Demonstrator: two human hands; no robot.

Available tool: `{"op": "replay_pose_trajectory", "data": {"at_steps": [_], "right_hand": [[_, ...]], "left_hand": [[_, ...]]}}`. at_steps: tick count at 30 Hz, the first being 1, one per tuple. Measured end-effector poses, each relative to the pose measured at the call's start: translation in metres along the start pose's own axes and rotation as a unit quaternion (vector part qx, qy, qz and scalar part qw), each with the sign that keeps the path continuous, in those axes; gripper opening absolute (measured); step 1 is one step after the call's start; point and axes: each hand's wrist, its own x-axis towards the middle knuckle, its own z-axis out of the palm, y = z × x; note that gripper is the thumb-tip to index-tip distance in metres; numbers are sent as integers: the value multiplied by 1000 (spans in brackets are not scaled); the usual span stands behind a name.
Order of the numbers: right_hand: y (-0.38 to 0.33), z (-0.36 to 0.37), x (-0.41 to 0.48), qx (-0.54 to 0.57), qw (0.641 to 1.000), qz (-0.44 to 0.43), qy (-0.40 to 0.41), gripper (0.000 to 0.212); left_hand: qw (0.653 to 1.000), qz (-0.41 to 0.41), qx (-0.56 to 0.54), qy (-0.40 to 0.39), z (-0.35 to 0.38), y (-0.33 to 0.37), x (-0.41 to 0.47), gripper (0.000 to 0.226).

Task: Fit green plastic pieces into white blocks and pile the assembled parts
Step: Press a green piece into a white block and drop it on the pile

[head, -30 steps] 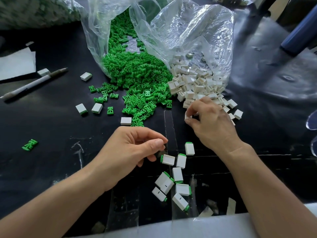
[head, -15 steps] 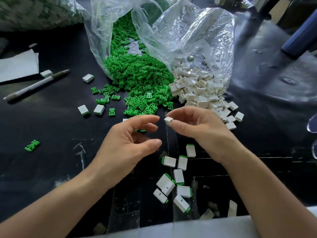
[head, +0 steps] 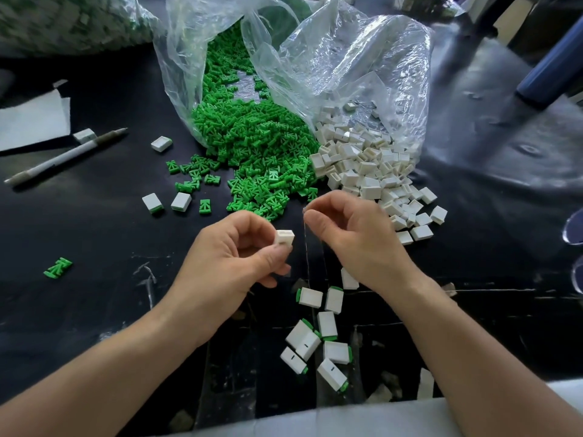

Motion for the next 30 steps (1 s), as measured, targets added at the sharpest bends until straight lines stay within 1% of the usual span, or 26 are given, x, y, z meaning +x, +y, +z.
{"op": "replay_pose_trajectory", "data": {"at_steps": [2, 4, 7, 9, 11, 12, 17, 21, 26, 30], "right_hand": [[4, 5, 4, -123, 991, -48, 33, 18], [6, 11, 8, -190, 978, -83, 21, 31], [7, 15, 13, -261, 958, -113, -28, 47], [9, 17, 15, -313, 937, -132, -74, 55], [11, 18, 16, -357, 916, -141, -115, 57], [11, 18, 16, -367, 912, -142, -120, 56], [12, 13, 15, -310, 941, -130, -43, 43], [14, 10, 16, -286, 952, -100, -37, 34], [14, 8, 16, -267, 961, -69, -30, 22], [11, 3, 13, -195, 979, -61, -1, 10]], "left_hand": [[1000, -3, 5, -8, 1, 0, -1, 10], [1000, -5, 6, -17, 1, -1, -1, 10], [1000, -7, 6, -18, 1, -1, -2, 8], [1000, -8, 3, -21, 2, 0, -2, 11], [1000, -11, -1, -24, 3, 0, -2, 19], [1000, -13, -1, -24, 3, -1, -2, 21], [1000, -22, -6, -20, 2, -1, -1, 22], [999, -31, -4, -24, 0, -3, 0, 13], [999, -30, -7, -39, -1, -1, -2, 20], [998, -33, -2, -46, -2, -2, -1, 27]]}}
